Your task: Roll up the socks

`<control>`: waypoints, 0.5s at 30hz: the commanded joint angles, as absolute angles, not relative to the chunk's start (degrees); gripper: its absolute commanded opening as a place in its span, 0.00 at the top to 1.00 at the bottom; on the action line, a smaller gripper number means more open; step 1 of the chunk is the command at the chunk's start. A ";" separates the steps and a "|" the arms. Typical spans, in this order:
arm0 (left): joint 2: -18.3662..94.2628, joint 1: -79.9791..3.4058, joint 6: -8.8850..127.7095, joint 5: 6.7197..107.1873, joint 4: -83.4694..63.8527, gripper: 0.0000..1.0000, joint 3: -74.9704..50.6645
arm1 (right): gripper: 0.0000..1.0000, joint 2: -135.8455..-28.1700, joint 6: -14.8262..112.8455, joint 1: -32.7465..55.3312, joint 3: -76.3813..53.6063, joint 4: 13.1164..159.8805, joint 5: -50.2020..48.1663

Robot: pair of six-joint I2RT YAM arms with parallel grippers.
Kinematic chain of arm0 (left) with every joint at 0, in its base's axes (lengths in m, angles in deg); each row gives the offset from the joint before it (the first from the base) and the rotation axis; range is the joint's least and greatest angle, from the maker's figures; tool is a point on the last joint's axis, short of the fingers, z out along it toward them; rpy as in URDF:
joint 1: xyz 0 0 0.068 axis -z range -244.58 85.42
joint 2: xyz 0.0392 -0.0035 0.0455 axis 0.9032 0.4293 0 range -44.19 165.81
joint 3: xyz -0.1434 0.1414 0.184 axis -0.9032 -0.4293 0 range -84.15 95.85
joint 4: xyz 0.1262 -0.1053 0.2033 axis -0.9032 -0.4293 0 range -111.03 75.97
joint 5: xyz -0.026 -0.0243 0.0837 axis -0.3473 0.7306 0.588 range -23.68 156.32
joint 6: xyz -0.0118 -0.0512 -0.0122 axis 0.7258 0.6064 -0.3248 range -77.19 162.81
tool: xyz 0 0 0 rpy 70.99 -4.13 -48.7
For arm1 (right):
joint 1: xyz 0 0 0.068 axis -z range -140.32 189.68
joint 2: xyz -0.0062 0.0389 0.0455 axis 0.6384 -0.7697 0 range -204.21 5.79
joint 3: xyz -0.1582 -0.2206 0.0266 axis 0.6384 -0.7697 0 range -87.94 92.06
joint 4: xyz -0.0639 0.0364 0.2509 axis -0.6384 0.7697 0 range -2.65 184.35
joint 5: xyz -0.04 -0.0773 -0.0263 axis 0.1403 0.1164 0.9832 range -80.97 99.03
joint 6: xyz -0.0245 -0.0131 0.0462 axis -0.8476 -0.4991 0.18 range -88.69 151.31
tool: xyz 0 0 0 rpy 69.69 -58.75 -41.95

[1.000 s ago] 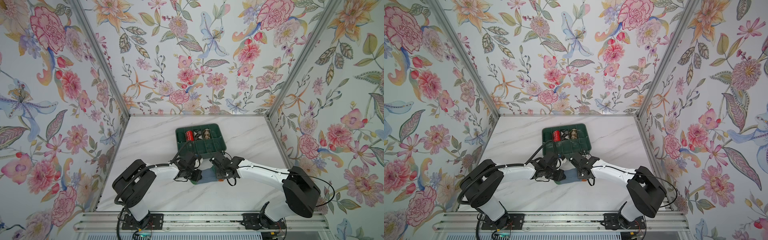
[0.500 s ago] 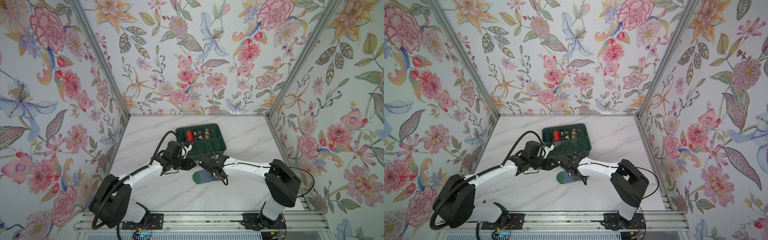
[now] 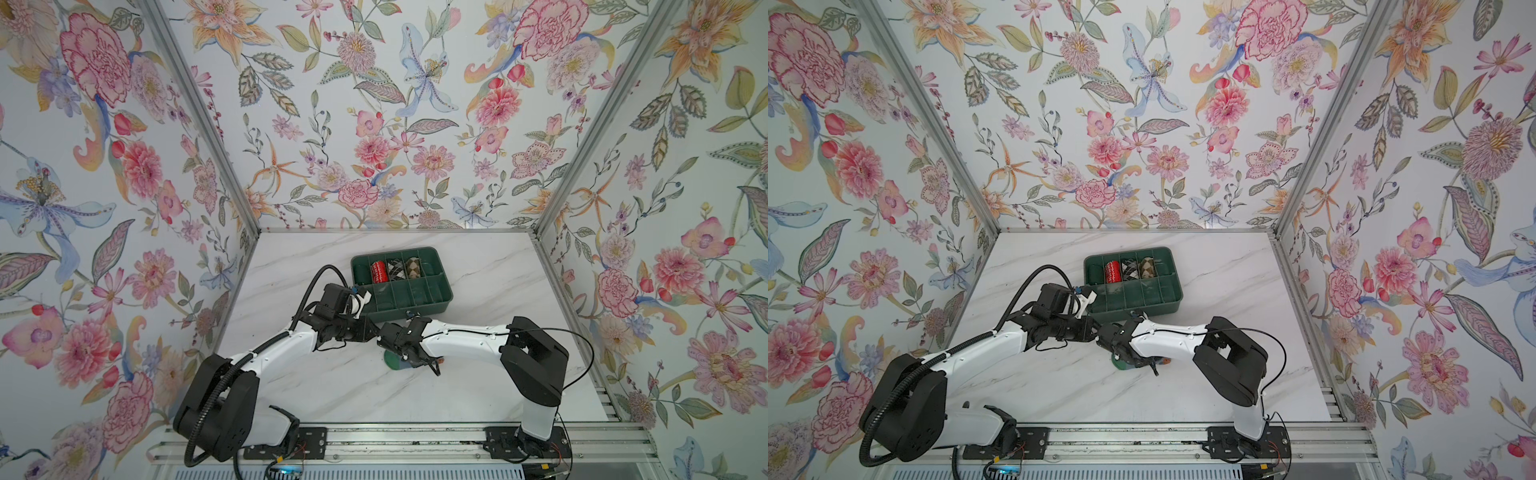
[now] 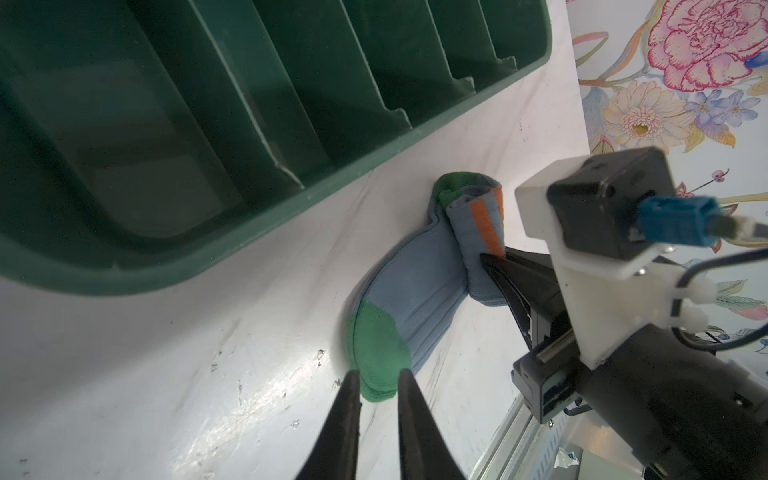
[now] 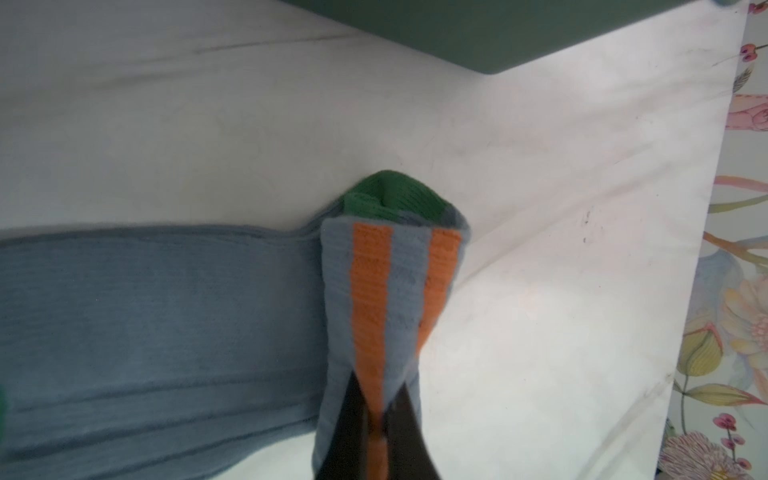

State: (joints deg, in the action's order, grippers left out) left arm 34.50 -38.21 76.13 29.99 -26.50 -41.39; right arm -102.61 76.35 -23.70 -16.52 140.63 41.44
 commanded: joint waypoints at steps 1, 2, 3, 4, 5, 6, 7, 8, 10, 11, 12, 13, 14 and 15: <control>33.94 -39.09 74.11 28.27 -27.61 0.79 -42.27 | 0.96 -104.42 78.19 -24.88 -14.88 142.98 40.95; 34.02 -39.13 74.01 28.18 -27.61 0.79 -42.32 | 0.96 -104.74 78.24 -25.06 -14.75 142.98 40.70; 34.03 -39.26 73.92 28.05 -27.51 0.79 -42.49 | 0.95 -105.09 78.33 -25.18 -14.61 142.96 40.37; 34.05 -39.33 73.88 27.92 -27.48 0.79 -42.62 | 0.95 -105.45 78.18 -25.29 -14.49 142.70 39.95; 34.01 -39.33 73.75 27.83 -27.49 0.79 -42.74 | 0.95 -105.69 77.93 -25.29 -14.59 142.27 39.45; 33.92 -39.33 73.66 27.76 -27.48 0.79 -42.92 | 0.95 -105.86 77.53 -25.29 -14.75 141.62 38.68; 33.81 -39.41 73.61 27.67 -27.51 0.79 -43.08 | 0.93 -105.91 77.27 -25.34 -14.97 140.86 37.88; 33.68 -39.43 73.42 27.58 -27.68 0.79 -43.14 | 0.92 -105.95 76.93 -25.30 -15.23 140.12 37.14; 33.34 -39.69 73.15 27.56 -27.83 0.79 -43.50 | 0.89 -105.90 76.84 -25.35 -15.79 138.82 35.43; 33.20 -39.79 73.05 27.41 -27.83 0.79 -43.71 | 0.87 -105.83 76.84 -25.36 -16.07 138.07 34.75; 33.06 -39.94 72.88 27.39 -27.98 0.79 -43.81 | 0.86 -105.75 76.85 -25.30 -16.49 137.50 33.95; 32.97 -40.05 72.69 27.35 -28.09 0.79 -43.98 | 0.84 -105.60 76.76 -25.29 -16.81 136.80 33.25; 32.82 -40.14 72.53 27.30 -28.25 0.79 -43.95 | 0.83 -105.56 76.60 -25.32 -17.14 136.23 32.72; 32.73 -40.31 72.37 27.30 -28.40 0.79 -44.06 | 0.81 -105.48 76.48 -25.31 -17.39 135.65 32.08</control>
State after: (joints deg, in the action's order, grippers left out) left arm 34.13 -39.39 74.01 28.72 -27.02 -43.49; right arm -104.97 76.54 -25.03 -15.71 138.44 37.68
